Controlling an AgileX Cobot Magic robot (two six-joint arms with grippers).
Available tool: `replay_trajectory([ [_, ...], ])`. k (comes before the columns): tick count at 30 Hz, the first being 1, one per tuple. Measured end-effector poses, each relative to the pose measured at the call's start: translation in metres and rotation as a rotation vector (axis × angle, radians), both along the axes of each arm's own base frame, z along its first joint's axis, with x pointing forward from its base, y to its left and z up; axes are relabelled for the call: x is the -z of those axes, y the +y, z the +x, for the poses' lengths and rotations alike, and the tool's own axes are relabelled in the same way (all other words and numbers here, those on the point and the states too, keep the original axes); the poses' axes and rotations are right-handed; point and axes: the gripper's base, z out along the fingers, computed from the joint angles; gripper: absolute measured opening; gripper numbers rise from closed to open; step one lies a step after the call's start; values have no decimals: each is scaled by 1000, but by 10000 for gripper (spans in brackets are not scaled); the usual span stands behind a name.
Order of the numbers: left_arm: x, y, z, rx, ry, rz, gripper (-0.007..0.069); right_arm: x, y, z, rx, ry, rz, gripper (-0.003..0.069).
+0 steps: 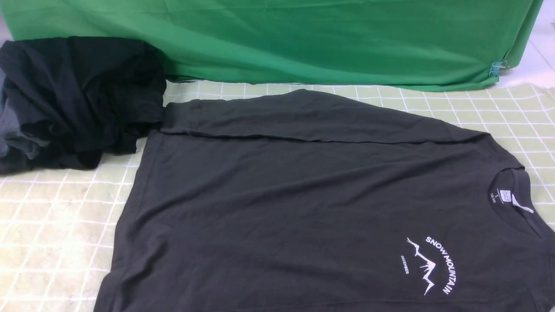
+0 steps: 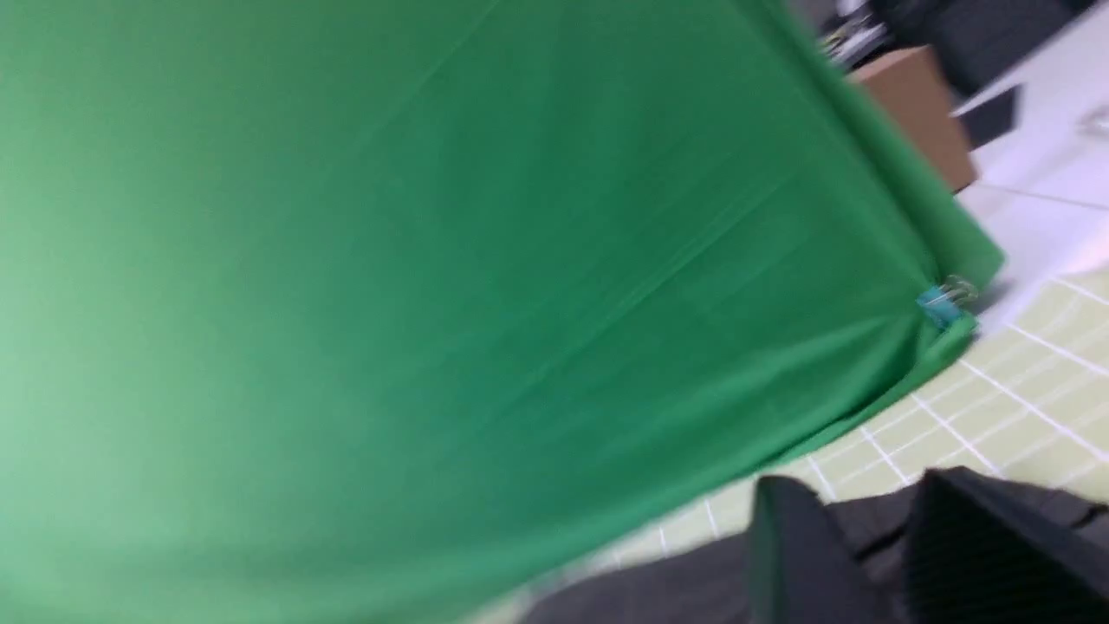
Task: Fold a long-sleeved shirt over a green coffee tablecloth.
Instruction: 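Grasp the left edge of the dark T-shirt lying flat on the table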
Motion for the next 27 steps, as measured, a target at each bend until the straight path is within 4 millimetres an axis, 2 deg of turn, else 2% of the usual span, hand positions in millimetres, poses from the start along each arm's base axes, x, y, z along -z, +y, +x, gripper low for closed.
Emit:
replay_trajectory([
  [1, 1, -3, 15, 49, 168, 30, 21, -20, 3, -2, -34, 39, -112, 73],
  [2, 4, -3, 16, 61, 216, 36, 21, -21, 4, -2, -50, 67, -134, 65],
  [3, 9, -5, 28, 96, 306, 57, 21, -32, 7, 0, -76, 105, -196, 42],
  [4, 28, -7, 52, 178, 520, 91, 21, -48, 12, 6, -145, 217, -307, 18],
  [6, 37, -8, 61, 205, 605, 94, 21, -56, 14, 9, -186, 281, -374, 11],
  [7, 47, -9, 69, 229, 689, 89, 16, -58, 18, 17, -235, 371, -439, 8],
  [9, 81, -11, 93, 280, 889, 93, -2, -63, 27, 38, -357, 572, -575, 8],
  [10, 89, -14, 95, 296, 920, 99, -6, -62, 29, 40, -385, 609, -604, 8],
  [11, 103, -19, 100, 325, 970, 115, -8, -58, 33, 50, -431, 685, -642, 8],
  [14, 130, -39, 102, 401, 1030, 157, -8, -45, 39, 64, -504, 810, -694, 6],
  [17, 146, -51, 100, 420, 1078, 196, -8, -40, 43, 70, -531, 847, -699, 7],
  [18, 157, -58, 101, 409, 1112, 241, -8, -39, 45, 73, -542, 847, -687, 7],
  [22, 168, -64, 108, 421, 1104, 317, 14, -42, 47, 76, -540, 806, -653, 7],
  [27, 181, -68, 118, 425, 1109, 352, 155, -45, 49, 78, -535, 774, -632, 7],
])
